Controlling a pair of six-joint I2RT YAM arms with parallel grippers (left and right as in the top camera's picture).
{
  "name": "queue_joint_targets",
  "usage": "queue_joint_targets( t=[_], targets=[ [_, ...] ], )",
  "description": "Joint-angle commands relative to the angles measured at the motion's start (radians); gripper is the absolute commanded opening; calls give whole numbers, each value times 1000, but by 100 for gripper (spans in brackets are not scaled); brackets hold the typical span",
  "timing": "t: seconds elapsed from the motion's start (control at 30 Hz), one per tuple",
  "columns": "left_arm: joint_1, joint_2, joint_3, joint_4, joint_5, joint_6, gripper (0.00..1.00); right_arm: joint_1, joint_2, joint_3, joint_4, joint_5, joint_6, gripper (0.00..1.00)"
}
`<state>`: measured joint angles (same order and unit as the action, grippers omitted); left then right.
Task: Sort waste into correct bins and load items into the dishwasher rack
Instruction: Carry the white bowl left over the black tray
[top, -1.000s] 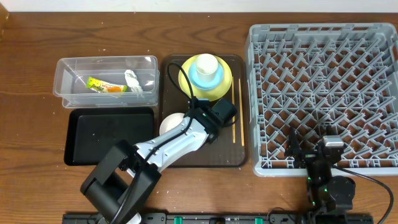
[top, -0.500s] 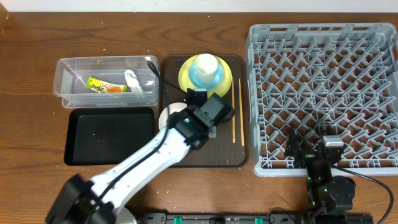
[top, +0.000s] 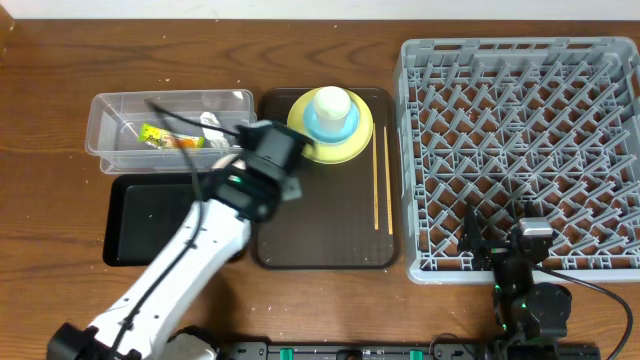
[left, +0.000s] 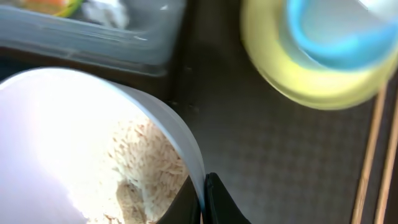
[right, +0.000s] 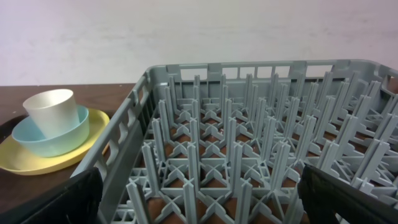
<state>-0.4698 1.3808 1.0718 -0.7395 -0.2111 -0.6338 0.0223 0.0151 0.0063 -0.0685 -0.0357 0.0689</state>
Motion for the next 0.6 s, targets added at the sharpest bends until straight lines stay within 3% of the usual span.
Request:
queue_joint_targets(
  t=[0.0, 0.33, 0.57],
  targets=[
    [119, -19, 6, -8, 135, 45, 6, -9, -1, -1, -4, 2, 13, 99],
    [543, -19, 5, -8, 649, 198, 6, -9, -1, -1, -4, 2, 13, 99],
    [773, -15, -10, -3, 900, 266, 6, -9, -1, -1, -4, 2, 13, 99]
  ],
)
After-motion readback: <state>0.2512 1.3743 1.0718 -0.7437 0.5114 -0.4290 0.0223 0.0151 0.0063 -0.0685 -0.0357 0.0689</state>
